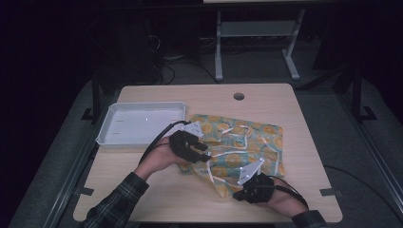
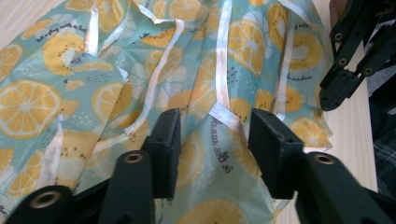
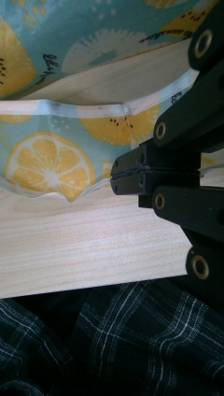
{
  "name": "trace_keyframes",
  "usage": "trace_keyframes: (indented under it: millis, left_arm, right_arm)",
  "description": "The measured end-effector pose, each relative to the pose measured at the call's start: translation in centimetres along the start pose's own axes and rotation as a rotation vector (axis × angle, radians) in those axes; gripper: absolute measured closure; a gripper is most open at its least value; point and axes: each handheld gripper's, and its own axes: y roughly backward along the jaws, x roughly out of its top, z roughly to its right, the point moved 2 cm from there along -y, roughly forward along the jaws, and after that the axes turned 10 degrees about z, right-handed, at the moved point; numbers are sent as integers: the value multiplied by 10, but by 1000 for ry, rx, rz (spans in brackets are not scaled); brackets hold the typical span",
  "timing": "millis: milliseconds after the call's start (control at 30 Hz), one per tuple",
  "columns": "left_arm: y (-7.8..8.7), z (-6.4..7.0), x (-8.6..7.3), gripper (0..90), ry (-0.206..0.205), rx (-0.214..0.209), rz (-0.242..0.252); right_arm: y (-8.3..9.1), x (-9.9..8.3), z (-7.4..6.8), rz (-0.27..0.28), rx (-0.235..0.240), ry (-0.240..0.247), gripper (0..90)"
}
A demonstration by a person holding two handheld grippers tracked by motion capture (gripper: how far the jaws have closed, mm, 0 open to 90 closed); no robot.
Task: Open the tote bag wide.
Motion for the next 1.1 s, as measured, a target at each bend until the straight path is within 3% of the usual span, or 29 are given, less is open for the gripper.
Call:
trace_keyframes:
  millis: [100,267,467,633,767,933,1100]
  left_arm:
    - [-2,-1,-2,713,-14,-5,-20]
    - [-1,-4,-4,878,1,-18,-29]
    - [1,-3,-4,894,1,-32,-37]
    - [2,-2,-4,896,0,-37,-37]
    - [2,-1,-4,896,12,-38,-31]
    - [3,-1,-3,897,3,-43,-36]
    - [3,-1,-3,897,6,-45,-34]
  right_arm:
    - [3,0,0,9,-10,-2,873]
    - [14,-1,0,25,-24,-33,796]
    - [36,2,-1,67,-51,-44,721]
    - [62,7,6,118,-115,-84,691]
    - [80,8,21,151,-183,-110,664]
    - [95,7,51,180,-275,-149,629]
    - [91,10,77,174,-271,-198,634]
